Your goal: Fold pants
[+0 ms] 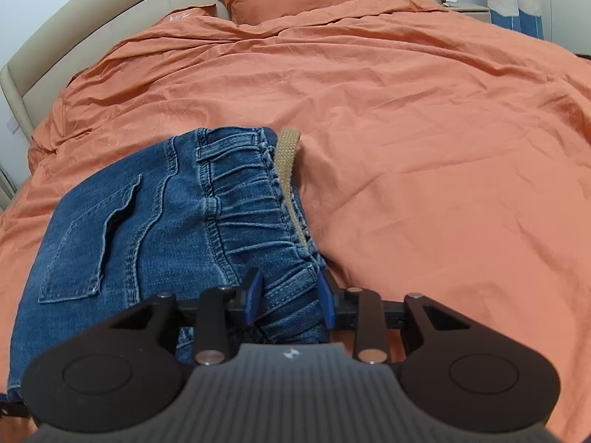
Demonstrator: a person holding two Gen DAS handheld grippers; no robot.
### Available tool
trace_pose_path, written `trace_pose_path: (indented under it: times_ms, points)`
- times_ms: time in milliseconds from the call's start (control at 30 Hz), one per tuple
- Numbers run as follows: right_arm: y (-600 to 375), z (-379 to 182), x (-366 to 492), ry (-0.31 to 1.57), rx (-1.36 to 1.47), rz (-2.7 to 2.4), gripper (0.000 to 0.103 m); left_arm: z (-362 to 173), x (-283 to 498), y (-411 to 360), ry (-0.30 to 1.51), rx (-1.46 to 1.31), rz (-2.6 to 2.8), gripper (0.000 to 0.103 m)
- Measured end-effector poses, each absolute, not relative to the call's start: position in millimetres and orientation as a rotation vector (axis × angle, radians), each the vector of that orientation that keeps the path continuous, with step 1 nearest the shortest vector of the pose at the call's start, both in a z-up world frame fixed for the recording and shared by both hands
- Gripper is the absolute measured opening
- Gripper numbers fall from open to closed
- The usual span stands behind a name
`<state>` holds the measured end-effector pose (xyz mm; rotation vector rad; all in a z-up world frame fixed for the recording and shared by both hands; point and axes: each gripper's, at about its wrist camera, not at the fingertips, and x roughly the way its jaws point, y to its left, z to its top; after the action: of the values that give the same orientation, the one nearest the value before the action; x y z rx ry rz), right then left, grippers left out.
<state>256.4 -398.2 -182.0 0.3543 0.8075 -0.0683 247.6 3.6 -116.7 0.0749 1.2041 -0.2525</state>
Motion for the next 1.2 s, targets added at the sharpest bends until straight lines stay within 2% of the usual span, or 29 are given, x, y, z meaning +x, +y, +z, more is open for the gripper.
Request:
trace_pose_path:
  times_ms: [100, 167, 233, 367, 433, 500, 600, 700, 800, 900, 1200]
  points:
    - [-397.3, -176.5, 252.9, 0.801, 0.34, -0.071, 0.031, -100.6, 246.1, 3.7, 1.159, 0.047, -0.258, 0.029]
    - [-399.1, -169.6, 249.0, 0.796, 0.347, -0.071, 0.032, -87.4, 243.8, 4.7, 1.11, 0.032, -0.267, 0.033]
    - [-403.5, -161.8, 242.6, 0.792, 0.362, -0.068, 0.035, -75.7, 238.6, 7.0, 1.056, 0.002, -0.28, 0.044]
    - [-414.3, -150.5, 230.4, 0.758, 0.392, -0.066, 0.043, -60.7, 241.5, 6.9, 0.997, -0.035, -0.256, 0.047]
    - [-418.5, -146.5, 228.1, 0.742, 0.409, -0.066, 0.045, -59.4, 249.3, 1.4, 0.967, -0.018, -0.228, 0.049]
    - [-422.1, -142.8, 225.1, 0.72, 0.417, -0.072, 0.053, -59.8, 257.4, -2.7, 0.961, 0.0, -0.225, 0.053]
    - [-426.5, -139.2, 224.4, 0.69, 0.441, -0.064, 0.06, -65.0, 271.9, -9.6, 0.957, -0.007, -0.222, 0.054]
    - [-428.3, -136.5, 228.7, 0.67, 0.457, -0.032, 0.066, -68.5, 281.6, -9.6, 0.936, -0.02, -0.212, 0.062]
    - [-432.1, -139.0, 236.3, 0.664, 0.474, -0.009, 0.07, -74.9, 292.3, -8.3, 0.926, -0.037, -0.216, 0.066]
    - [-436.4, -147.1, 250.2, 0.674, 0.503, 0.004, 0.07, -84.2, 302.6, -3.7, 0.918, -0.075, -0.223, 0.073]
    - [-455.2, -178.9, 291.9, 0.725, 0.713, 0.109, 0.071, -130.5, 341.9, 36.0, 0.988, -0.393, -0.278, 0.074]
